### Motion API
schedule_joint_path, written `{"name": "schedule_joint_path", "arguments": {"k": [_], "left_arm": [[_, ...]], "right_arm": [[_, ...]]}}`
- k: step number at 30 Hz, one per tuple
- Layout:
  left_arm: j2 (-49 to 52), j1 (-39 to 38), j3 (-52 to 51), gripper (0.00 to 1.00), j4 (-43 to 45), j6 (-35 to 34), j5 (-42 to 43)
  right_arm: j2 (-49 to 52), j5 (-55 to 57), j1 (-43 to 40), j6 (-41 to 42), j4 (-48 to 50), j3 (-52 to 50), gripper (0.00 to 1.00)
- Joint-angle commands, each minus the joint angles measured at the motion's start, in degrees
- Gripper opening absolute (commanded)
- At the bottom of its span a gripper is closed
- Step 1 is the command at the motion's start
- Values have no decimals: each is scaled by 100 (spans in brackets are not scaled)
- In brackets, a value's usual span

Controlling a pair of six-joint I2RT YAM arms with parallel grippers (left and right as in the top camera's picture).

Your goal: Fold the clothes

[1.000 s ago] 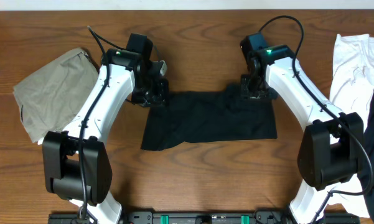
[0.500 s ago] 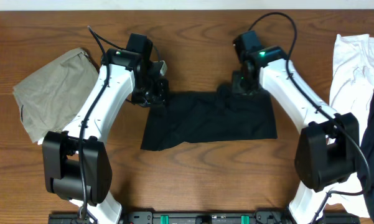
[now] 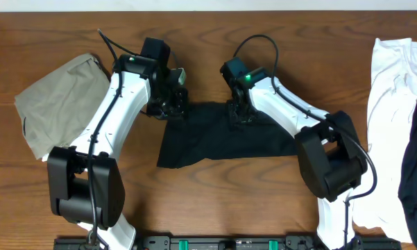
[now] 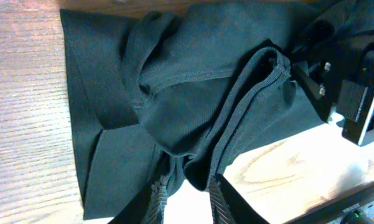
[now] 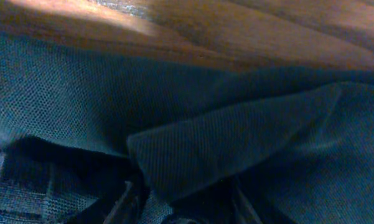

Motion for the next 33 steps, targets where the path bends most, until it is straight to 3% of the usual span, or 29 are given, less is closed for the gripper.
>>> {"name": "schedule_joint_path", "arguments": {"k": [1, 8, 15, 24, 33], "left_arm": [[-129, -13, 7, 27, -35, 52, 59], [-129, -13, 7, 27, -28, 52, 57], [-129, -13, 7, 27, -28, 52, 57], [-129, -13, 7, 27, -28, 52, 57], [-129, -13, 7, 27, -26, 52, 57]], "right_arm": [[48, -83, 22, -35, 4, -39, 42], [-267, -70, -133, -83, -201, 131, 42], [-1379, 133, -621, -92, -584, 221, 44], [-1836, -33, -1475, -278, -2000, -28, 50], [-1836, -820, -1513, -398, -671, -1676, 50]]}}
